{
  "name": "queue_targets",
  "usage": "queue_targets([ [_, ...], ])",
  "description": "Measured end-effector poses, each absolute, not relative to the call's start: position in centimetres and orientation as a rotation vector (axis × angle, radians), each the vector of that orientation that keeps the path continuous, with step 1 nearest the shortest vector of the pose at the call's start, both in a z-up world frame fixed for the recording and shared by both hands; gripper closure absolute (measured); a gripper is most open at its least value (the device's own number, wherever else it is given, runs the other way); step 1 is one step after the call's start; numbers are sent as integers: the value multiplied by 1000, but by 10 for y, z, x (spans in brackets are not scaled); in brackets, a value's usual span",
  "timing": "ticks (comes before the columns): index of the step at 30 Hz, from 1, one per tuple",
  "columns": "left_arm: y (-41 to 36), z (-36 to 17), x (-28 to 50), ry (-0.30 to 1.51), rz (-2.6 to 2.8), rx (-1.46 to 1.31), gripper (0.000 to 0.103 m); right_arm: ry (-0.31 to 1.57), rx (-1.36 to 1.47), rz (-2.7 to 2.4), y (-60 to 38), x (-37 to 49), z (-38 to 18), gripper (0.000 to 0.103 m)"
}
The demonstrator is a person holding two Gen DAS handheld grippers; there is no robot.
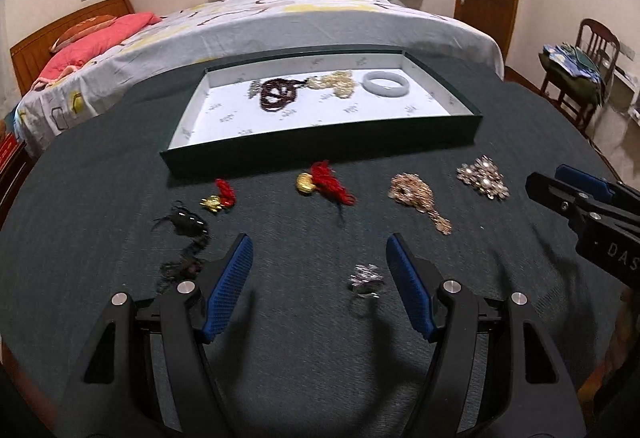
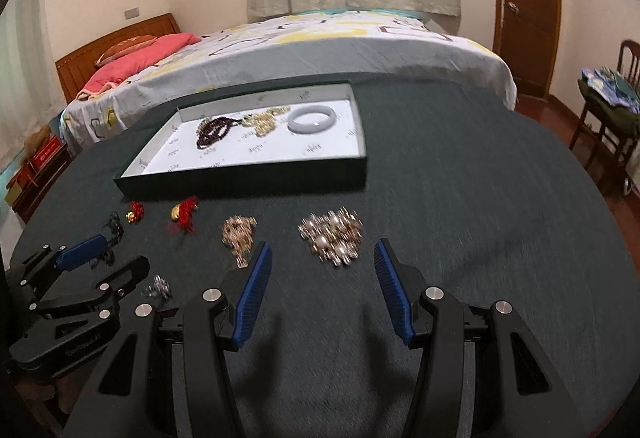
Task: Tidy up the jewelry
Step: 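Withdraw both tools from the box toward the silver ring, then grasp the silver ring with the left tool while the right tool grasps the gold chain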
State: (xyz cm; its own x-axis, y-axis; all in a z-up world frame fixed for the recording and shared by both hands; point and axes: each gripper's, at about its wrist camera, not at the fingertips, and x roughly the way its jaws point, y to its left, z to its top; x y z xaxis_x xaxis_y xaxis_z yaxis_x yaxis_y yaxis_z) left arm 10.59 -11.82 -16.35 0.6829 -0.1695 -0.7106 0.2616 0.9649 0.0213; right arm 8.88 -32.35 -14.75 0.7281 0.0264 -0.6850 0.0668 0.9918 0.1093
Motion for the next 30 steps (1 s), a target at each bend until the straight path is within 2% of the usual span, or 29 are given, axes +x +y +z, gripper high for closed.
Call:
queue_targets([
  [11, -133, -180, 103, 824, -239, 139, 36, 764, 181, -25, -337, 76, -158, 50],
  [15, -134, -185, 104, 833, -236, 139, 39, 776, 187, -26, -338, 77, -163, 50],
  [23, -133, -191, 107, 863, -257, 124, 61, 779, 194, -26, -340, 76, -164, 50],
  [27, -134, -191, 106, 857, -282, 130, 76, 783, 194, -26, -340, 77, -166, 50],
  [30, -136, -191, 105, 854, -296, 138, 81, 787, 191, -27, -339, 78, -166, 50],
])
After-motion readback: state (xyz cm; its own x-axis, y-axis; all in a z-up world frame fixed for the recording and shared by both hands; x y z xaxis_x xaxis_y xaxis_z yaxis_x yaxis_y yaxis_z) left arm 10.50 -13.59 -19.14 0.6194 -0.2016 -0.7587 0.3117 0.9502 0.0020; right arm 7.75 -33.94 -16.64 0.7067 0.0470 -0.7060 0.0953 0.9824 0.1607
